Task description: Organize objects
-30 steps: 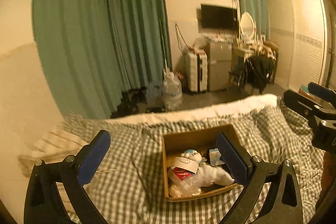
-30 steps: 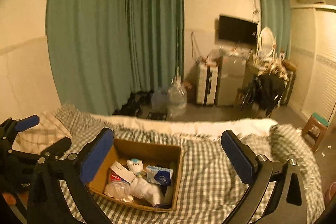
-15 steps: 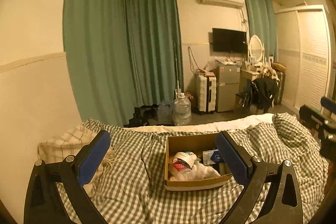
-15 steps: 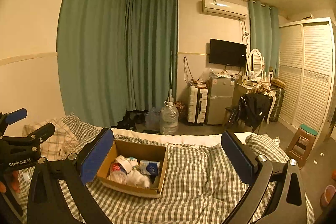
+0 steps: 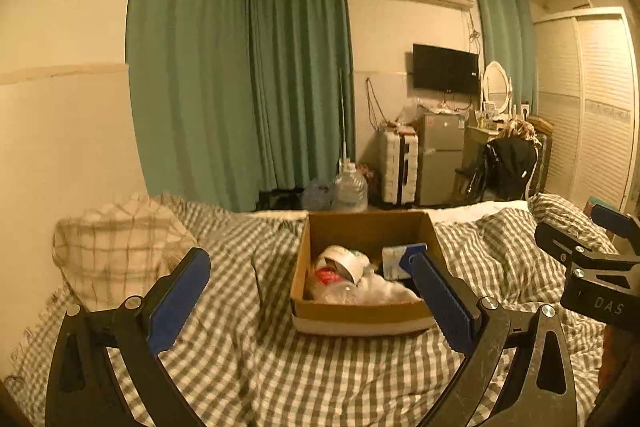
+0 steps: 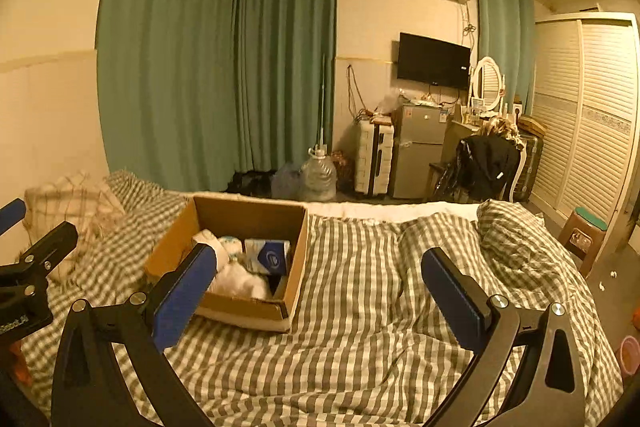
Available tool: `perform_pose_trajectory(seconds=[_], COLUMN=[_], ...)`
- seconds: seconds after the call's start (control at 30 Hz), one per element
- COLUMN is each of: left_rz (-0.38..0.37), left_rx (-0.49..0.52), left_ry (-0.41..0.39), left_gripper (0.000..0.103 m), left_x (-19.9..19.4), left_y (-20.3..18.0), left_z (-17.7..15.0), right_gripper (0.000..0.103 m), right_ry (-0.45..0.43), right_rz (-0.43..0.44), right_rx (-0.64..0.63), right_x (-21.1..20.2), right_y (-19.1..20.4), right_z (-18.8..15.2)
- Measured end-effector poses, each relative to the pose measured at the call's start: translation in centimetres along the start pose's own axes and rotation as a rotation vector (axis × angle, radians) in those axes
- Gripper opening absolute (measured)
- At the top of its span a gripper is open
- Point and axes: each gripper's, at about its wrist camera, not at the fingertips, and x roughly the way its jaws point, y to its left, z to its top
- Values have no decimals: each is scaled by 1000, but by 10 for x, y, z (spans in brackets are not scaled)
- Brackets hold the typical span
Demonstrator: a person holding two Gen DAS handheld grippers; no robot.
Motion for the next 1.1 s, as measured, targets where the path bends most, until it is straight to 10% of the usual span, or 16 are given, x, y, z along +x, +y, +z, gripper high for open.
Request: perform_pose_trajectory(seconds=[1.1], left_rz=[-21], left_rx=[-14], left_ry=[72], left_gripper=[103], left_x=[7], left_y=[2], left_z=[-6], right_gripper=[103], right_ry=[11], right_rz=[2], right_rx=[-4], right_x=[7], right_y=[3], right_z=[-2])
